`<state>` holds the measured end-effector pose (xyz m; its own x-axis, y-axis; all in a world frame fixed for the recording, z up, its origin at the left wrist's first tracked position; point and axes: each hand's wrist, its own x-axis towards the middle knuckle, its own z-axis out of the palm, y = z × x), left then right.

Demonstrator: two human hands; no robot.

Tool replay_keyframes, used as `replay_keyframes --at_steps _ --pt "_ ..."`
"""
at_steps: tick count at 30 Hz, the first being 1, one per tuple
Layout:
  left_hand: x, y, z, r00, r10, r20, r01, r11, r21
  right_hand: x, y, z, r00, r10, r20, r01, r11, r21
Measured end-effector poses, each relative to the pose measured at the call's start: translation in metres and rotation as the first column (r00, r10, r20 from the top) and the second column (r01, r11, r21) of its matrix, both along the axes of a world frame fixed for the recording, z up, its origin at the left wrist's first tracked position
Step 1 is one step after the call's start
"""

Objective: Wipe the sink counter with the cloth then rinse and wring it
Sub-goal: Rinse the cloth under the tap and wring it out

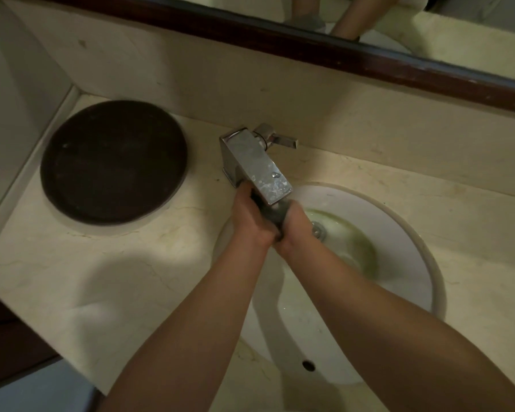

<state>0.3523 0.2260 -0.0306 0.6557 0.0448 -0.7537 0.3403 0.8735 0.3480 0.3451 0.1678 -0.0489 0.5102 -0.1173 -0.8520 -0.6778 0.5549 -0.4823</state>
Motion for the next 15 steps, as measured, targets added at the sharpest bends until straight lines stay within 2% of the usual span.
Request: replay_keyframes --at_steps 3,6,8,11,15 --pt "0.004 -0.003 0.003 0.999 -0.004 -0.043 0.004 1.0 0.017 0.008 -0.007 -0.019 0.999 0.025 -0.045 -0.031 0.99 -0.137" --pt "0.008 -0.006 0.0 0.998 0.034 -0.05 -0.032 0.998 0.05 0.004 -0.013 -0.008 0.998 0.041 -0.046 -0.049 0.983 -0.176" --pt "0.007 -0.01 0.001 0.998 0.025 -0.065 -0.024 1.0 0.016 0.004 -0.017 -0.005 0.996 0.048 -0.074 -0.062 0.978 -0.197" --pt "0.006 -0.013 0.007 0.999 0.037 0.0 -0.037 0.996 -0.081 0.008 -0.026 -0.007 0.993 0.111 -0.036 -0.115 0.987 -0.11" --pt "0.003 -0.014 0.007 1.0 0.004 -0.01 -0.005 0.989 -0.147 0.009 -0.045 -0.004 0.984 0.178 0.008 -0.178 0.984 -0.013"
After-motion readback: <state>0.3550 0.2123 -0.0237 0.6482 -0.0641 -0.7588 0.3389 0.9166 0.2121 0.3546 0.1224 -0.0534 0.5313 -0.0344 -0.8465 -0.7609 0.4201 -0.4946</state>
